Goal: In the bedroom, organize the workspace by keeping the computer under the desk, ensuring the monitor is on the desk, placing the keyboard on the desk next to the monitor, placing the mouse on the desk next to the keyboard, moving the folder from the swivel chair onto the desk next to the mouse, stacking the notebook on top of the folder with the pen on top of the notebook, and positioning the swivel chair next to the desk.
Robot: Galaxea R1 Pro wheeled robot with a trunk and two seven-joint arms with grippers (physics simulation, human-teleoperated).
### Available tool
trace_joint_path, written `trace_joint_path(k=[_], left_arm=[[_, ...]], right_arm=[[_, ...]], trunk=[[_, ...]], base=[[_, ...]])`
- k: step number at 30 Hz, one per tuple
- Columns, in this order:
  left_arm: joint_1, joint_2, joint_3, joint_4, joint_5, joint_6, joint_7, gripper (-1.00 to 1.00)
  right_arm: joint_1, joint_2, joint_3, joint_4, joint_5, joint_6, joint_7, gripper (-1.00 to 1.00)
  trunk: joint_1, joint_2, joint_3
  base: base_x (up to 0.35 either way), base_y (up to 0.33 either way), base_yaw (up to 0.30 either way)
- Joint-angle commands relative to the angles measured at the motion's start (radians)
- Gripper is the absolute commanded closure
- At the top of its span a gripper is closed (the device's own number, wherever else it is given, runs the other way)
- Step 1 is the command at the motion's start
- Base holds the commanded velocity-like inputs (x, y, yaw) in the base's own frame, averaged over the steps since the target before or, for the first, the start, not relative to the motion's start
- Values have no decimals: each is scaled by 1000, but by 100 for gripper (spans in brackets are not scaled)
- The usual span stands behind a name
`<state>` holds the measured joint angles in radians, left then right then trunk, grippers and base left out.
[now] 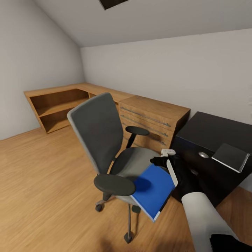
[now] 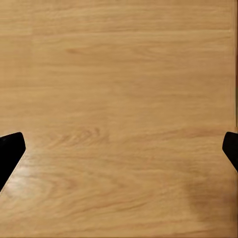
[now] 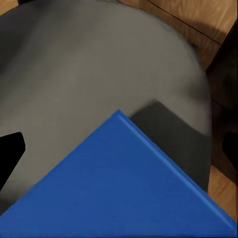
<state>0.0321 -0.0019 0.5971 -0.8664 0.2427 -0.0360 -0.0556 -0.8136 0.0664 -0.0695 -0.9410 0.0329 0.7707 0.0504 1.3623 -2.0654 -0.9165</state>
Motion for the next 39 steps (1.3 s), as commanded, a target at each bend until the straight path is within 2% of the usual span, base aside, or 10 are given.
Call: trace_joint_path(k=[1,25,32,39], left_arm=[[0,-1,1,0,10,-1,-6,-100],[0,-1,3,1,12,-1,-4,-100],[0,-1,3,1,11,-1,-6,-100],[0,-1,3,1,11,-1,-6,-100]], right_arm=[[2,1,-3,-1,4,-3,5,-100],[16,2,-3,-1,4,-19,6,-100],[26,3,-3,1,4,-45,6,-100],[26,3,-3,1,4,-48,6,-100]], trunk=[[0,0,-1],[0,0,0],[0,0,4],[0,0,6]], base=[[-14,54,-223],[-6,5,-254],[-246,82,-217],[-276,223,-51]])
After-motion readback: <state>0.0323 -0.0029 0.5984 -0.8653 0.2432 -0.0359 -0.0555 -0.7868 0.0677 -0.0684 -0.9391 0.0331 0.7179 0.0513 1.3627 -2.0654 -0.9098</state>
